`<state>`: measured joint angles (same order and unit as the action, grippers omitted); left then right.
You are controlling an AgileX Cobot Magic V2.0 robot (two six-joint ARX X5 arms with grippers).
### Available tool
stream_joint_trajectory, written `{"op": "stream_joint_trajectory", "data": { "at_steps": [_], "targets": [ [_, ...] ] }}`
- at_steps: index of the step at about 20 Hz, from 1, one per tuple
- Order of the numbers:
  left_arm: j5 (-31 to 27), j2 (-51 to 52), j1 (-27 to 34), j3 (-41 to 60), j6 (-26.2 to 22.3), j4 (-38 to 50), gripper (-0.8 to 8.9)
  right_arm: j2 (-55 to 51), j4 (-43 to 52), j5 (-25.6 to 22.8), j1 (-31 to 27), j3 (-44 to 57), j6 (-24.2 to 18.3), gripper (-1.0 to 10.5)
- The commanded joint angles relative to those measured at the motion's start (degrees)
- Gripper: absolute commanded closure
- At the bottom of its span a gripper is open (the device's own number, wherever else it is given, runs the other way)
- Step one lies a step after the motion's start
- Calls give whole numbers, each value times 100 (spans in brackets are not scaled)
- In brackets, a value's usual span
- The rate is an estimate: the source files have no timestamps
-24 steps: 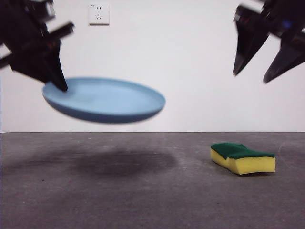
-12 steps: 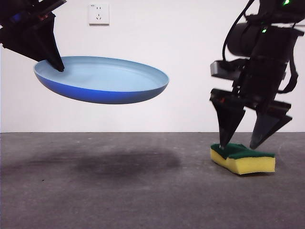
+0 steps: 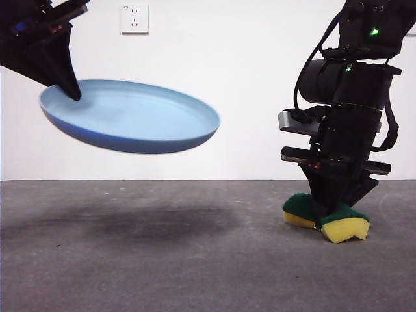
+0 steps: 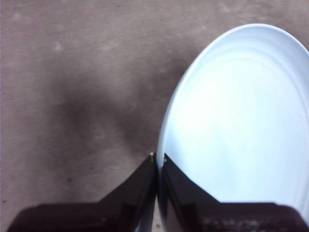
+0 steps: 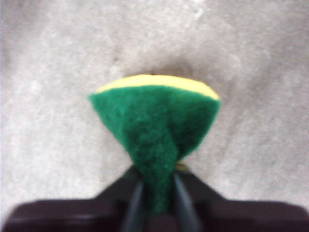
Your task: Pick up the plate,pick up the cloth,clean the plate with the cloth
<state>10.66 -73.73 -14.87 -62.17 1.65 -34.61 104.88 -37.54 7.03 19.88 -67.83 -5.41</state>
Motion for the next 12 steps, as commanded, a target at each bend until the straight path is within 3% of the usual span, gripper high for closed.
{"op": "stream_joint_trajectory", "data": {
  "at_steps": [1, 4, 8, 12],
  "targets": [
    [-173, -151, -20, 20, -44, 74, 822, -345, 13, 17, 98, -46, 22, 962],
    [-162, -363, -22, 20, -26, 129, 822, -1032, 20, 76, 284, -92, 350, 962],
    [-153, -577, -262, 20, 195, 376, 822, -1991, 225, 811, 706, -92, 649, 963],
    [-136, -584, -809, 20, 623, 662, 822, -2199, 723, 761, 1283, -92, 796, 963]
  ]
}}
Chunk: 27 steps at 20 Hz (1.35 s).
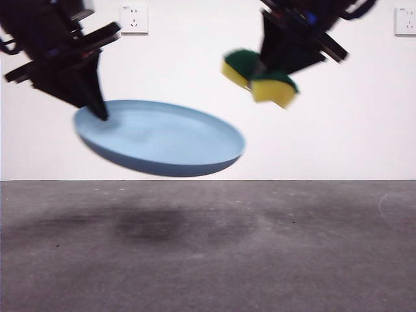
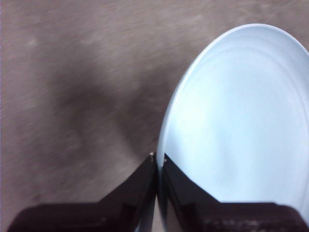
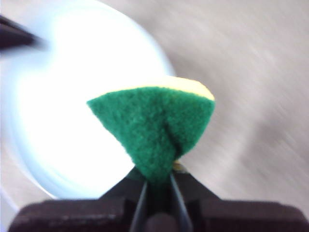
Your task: Pick up the plate,pick up the cloth,clean the plate with the cloth
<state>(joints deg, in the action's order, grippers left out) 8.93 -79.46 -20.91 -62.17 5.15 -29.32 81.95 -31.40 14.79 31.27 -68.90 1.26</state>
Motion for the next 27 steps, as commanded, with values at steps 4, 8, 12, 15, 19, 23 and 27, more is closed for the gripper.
{"op": "stream_joint_trajectory", "data": {
  "at_steps": [4, 8, 12, 15, 19, 23, 27],
  "targets": [
    [31, 17, -826, 20, 444, 275, 822, 479, 407, -553, 573, 15, 127, 963],
    [50, 129, -1091, 20, 721, 750, 822, 909, 433, -575, 833, 15, 195, 963],
    [9, 136, -1058, 20, 730, 964, 822, 1054, 188, -586, 1189, 15, 210, 963],
    [24, 136, -815, 20, 730, 992, 822, 1051, -638, -835, 1311, 15, 164, 963],
    [350, 136, -614, 20, 680, 634, 822, 1045, -1408, -3077, 1290, 15, 77, 962],
    [975, 136, -621, 20, 667, 437, 822, 938, -643, -3711, 1108, 15, 85, 962],
    [1241, 136, -708, 20, 673, 442, 822, 931, 581, -3112, 1104, 15, 105, 963]
  ]
}}
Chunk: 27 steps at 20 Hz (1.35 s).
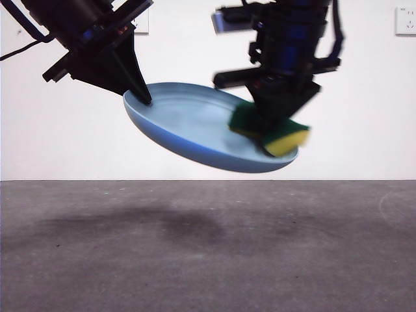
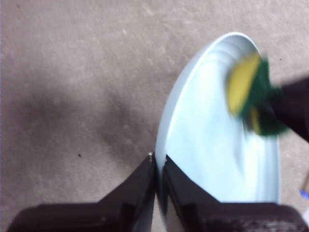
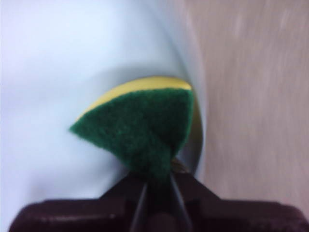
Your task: Pick up the plate,pick up the cloth,clean the plate with the cloth
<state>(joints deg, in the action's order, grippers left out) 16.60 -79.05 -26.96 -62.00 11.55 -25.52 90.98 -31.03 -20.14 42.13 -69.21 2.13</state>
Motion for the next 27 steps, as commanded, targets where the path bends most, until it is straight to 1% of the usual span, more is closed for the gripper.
{"op": "stream_joint_trajectory", "data": {
  "at_steps": [1, 3, 4, 5, 6, 7, 8, 10, 11, 13, 15, 16, 17, 18, 21, 22, 24, 25, 26, 27],
  "targets": [
    [474, 94, -122, 0, 50, 87, 822, 35, 826, 931, 20, 46, 20, 963],
    [507, 94, -127, 2, 90, 212, 822, 52, 1106, 2153, 28, 46, 140, 963],
    [505, 94, -122, 2, 94, 310, 822, 52, 1078, 2553, 37, 46, 308, 963],
    [485, 94, -109, 2, 149, 417, 822, 52, 944, 2850, 48, 46, 457, 963],
    [466, 94, -85, 2, 254, 525, 822, 52, 704, 3069, 74, 46, 507, 963],
    [468, 94, -39, 2, 323, 647, 822, 52, 420, 3108, 101, 46, 505, 963],
    [470, 94, 9, 2, 393, 752, 822, 52, 7, 3097, 118, 46, 439, 963],
    [472, 94, 63, 2, 398, 802, 822, 52, -809, 2938, 114, 46, 153, 963],
    [501, 94, 83, 2, 396, 754, 822, 52, -1147, 2625, 103, 46, 33, 963],
    [634, 94, 83, 2, 363, 549, 822, 50, -1550, 1585, 92, 46, -55, 963],
    [909, 94, 61, 0, 315, 267, 822, 50, -1537, 457, 33, 46, -52, 963],
    [1016, 94, 24, 2, 238, 149, 822, 50, -1364, 35, 20, 46, -52, 963],
    [1093, 94, -28, 0, 170, 61, 822, 50, -1093, -254, 17, 46, -52, 963],
    [1093, 94, -85, 0, 157, -28, 822, 50, -605, -431, 17, 46, -52, 962],
    [1088, 94, -162, 0, -39, -208, 822, 42, 413, -321, 20, 46, -46, 962],
    [1082, 94, -181, 2, -87, -247, 822, 42, 778, -105, 20, 46, -48, 962],
    [986, 94, -192, 2, -149, -262, 822, 39, 1235, 721, 31, 46, -48, 963],
    [695, 94, -192, 2, -278, -289, 822, -13, 1268, 1113, 31, 46, -46, 963],
    [153, 92, -192, 2, -439, -345, 822, -55, 1257, 1327, 31, 46, -33, 962],
    [-575, 87, -192, 2, -599, -426, 822, -168, 1180, 1429, 31, 46, 2, 963]
  ]
}}
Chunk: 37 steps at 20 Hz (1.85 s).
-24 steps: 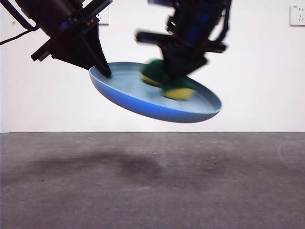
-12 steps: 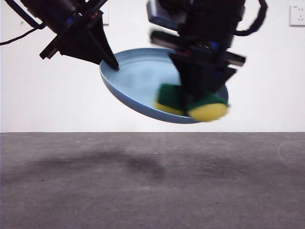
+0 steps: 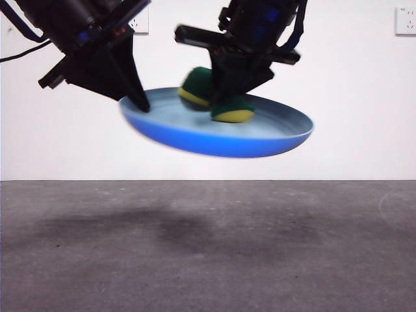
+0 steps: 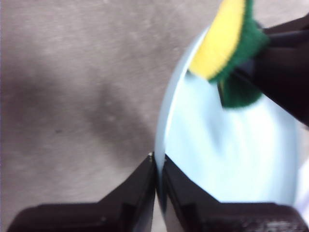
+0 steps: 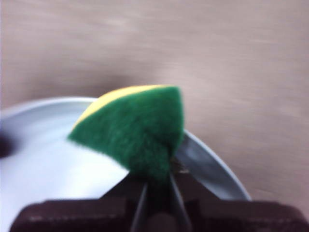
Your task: Pick up the plate,pick up the cloth,clean the plate with the cloth
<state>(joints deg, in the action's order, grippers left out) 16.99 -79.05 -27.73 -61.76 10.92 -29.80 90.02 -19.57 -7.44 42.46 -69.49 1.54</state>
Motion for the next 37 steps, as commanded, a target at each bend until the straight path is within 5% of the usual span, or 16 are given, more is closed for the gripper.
{"op": "stream_joint_trajectory", "data": {
  "at_steps": [1, 4, 14, 20, 24, 37],
  "targets": [
    [-1351, 50, -116, -22, -688, -61, 822, -188, -50, 153, -2, 74, 57, 963],
    [-2590, -136, 13, -22, -883, -77, 822, -715, -428, 144, -2, 74, 57, 963],
    [-2575, -1436, 920, -22, -949, 275, 822, -2094, -1165, 107, -9, 74, 52, 962],
    [-2186, -1740, 1025, -22, -946, -83, 803, -2184, -1408, 79, -15, 74, 22, 963],
    [-1495, -1718, 1008, -22, -944, -96, 554, -2177, -1408, -514, -46, 74, 7, 963],
    [-1117, 951, 981, -24, -595, -348, 558, -470, -1528, -337, -1032, 74, 326, 963]
  ]
}}
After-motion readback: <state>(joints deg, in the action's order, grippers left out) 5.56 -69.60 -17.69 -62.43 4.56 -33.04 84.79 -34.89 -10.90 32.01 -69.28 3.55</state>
